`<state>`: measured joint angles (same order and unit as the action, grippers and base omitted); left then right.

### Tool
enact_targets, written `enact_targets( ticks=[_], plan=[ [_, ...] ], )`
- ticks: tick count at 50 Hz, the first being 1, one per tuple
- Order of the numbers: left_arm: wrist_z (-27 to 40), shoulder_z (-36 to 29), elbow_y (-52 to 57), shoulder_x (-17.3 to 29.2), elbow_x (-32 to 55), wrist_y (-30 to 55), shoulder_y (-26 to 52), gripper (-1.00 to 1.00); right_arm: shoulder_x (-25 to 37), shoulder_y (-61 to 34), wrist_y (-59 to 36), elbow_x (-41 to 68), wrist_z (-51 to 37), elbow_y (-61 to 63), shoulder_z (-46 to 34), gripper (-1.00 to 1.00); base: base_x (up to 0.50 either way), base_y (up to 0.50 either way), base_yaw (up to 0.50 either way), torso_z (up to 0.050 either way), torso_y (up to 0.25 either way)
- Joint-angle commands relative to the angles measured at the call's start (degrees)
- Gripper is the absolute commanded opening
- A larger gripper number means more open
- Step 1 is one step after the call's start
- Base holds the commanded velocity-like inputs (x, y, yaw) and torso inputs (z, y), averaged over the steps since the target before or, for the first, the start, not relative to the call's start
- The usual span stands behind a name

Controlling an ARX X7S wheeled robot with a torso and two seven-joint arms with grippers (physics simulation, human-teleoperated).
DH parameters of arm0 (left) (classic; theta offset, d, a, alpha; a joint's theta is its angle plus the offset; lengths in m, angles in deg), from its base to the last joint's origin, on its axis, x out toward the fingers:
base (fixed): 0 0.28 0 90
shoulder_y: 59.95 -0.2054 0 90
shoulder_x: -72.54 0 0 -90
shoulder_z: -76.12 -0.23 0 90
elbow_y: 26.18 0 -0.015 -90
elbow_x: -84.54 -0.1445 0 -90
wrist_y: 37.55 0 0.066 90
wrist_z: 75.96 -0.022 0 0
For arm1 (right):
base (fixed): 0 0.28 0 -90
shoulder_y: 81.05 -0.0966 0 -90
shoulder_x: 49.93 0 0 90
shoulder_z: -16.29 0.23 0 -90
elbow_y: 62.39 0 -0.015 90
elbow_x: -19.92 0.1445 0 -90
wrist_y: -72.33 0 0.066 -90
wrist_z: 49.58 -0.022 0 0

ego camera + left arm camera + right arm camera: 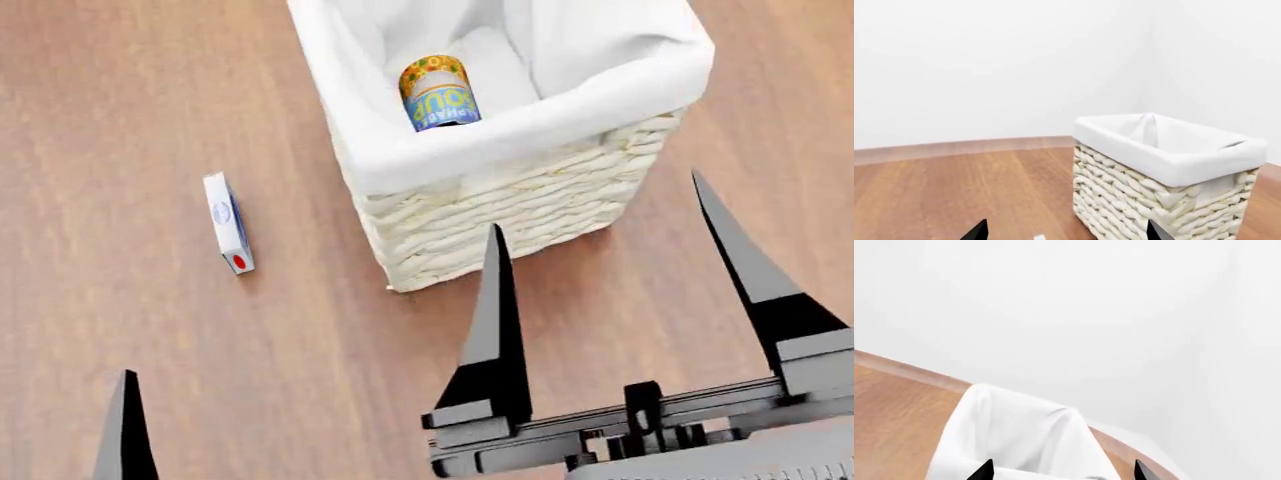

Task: Pick up the alphabet soup and the cream cheese box, and put them in the basket.

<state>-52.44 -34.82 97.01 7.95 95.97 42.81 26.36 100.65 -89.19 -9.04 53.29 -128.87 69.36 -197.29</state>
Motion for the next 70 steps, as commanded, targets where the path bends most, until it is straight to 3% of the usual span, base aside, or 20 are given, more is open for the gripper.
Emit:
enact_targets(
  ticks=[1,11,25,35,48,62,70],
  plan=[
    [-0.3,-0.5,-0.8,-0.3,0.7,0.6,1.2,1.0,0.5,16.0,4.0,-16.2,-10.2,-1.8,0.3,1.0,0.0,0.0,0.0,0.0,0.0],
    [-2.6,-1.1,-5.4,-2.1,6.6,2.8,6.3,1.0,0.7,19.5,3.6,-16.8,-9.0,-1.5,3.5,1.0,0.0,0.0,0.0,0.0,0.0],
    [-7.6,-1.6,-20.3,-8.2,16.6,10.5,23.8,1.0,1.0,22.9,4.3,-17.1,-8.6,-1.7,6.6,1.0,0.0,0.0,0.0,0.0,0.0],
    [-9.6,-1.7,-32.3,-12.1,17.1,11.0,32.0,1.0,1.7,24.2,4.6,-16.7,-7.7,-1.7,7.9,1.0,0.0,0.0,0.0,0.0,0.0],
    [-12.9,-3.8,-48.9,-15.8,12.6,6.0,38.1,1.0,2.1,26.5,5.5,-16.8,-7.5,-1.7,9.1,1.0,0.0,0.0,0.0,0.0,0.0],
    [-15.2,-3.4,-79.4,-22.4,8.5,-5.9,49.6,1.0,2.7,28.4,6.4,-16.6,-6.9,-2.0,10.5,1.0,0.0,0.0,0.0,0.0,0.0],
    [-13.8,-3.7,-86.5,-23.6,8.0,-9.0,51.6,1.0,3.1,29.4,6.8,-16.7,-6.8,-2.0,11.2,1.0,0.0,0.0,0.0,0.0,0.0]
  ],
)
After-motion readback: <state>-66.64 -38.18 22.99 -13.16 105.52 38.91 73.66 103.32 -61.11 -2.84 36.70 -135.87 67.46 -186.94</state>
